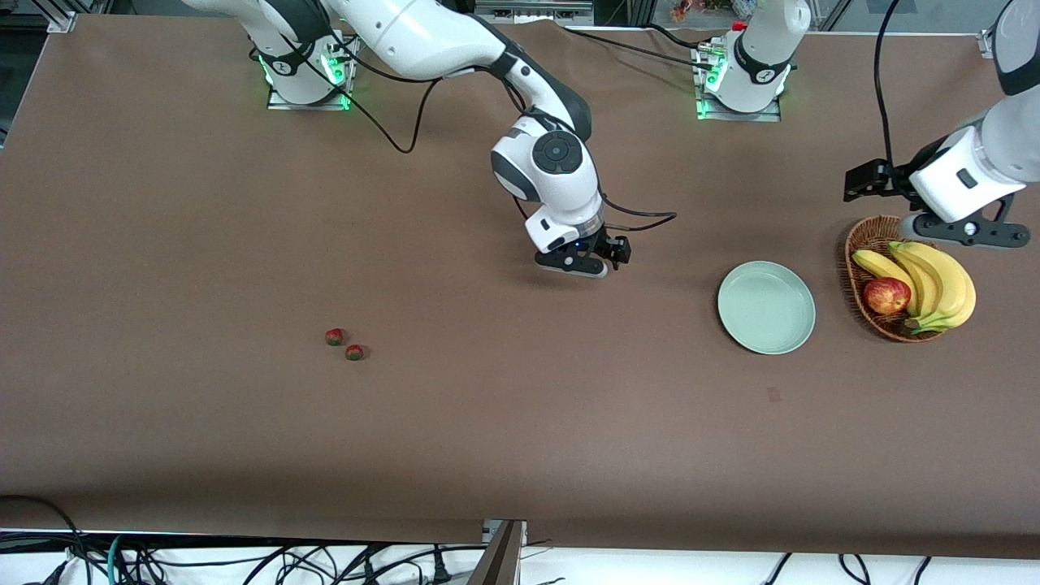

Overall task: Collect all strawberries into plate
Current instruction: 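Carry the strawberry to mid-table and release it with the right gripper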

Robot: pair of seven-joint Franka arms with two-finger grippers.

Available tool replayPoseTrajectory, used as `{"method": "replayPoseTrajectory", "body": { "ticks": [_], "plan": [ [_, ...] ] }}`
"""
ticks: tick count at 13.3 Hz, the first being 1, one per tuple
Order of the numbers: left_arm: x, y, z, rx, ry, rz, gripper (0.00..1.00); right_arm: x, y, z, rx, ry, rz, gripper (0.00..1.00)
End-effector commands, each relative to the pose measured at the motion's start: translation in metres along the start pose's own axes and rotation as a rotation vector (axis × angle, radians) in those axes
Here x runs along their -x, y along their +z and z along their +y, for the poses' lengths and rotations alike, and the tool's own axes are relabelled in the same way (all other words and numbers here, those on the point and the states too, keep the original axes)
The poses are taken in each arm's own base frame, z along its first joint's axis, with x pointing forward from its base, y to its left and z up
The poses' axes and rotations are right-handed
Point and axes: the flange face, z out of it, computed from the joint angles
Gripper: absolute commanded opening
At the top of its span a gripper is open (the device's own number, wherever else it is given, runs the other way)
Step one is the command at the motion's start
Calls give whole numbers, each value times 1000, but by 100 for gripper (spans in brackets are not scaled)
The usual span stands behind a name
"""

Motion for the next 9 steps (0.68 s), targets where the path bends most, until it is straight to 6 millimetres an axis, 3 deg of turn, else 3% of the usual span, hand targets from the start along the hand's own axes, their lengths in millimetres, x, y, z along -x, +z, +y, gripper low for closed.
{"method": "replayPoseTrajectory", "body": {
  "ticks": [1, 3, 4, 7, 9],
  "plan": [
    [-16, 20, 7, 158, 23, -40, 100, -69, -56, 38, 81, -66, -51, 100],
    [-27, 37, 7, 208, 54, -35, 100, -119, -72, 79, 134, -136, -84, 100],
    [-31, 49, 18, 227, 69, -31, 100, -140, -74, 103, 151, -183, -96, 100],
    [-48, 96, 107, 225, 177, 32, 100, -195, -78, 185, 234, -361, -112, 100],
    [-58, 137, 162, 208, 256, 56, 100, -218, -79, 230, 273, -441, -129, 100]
  ]
}}
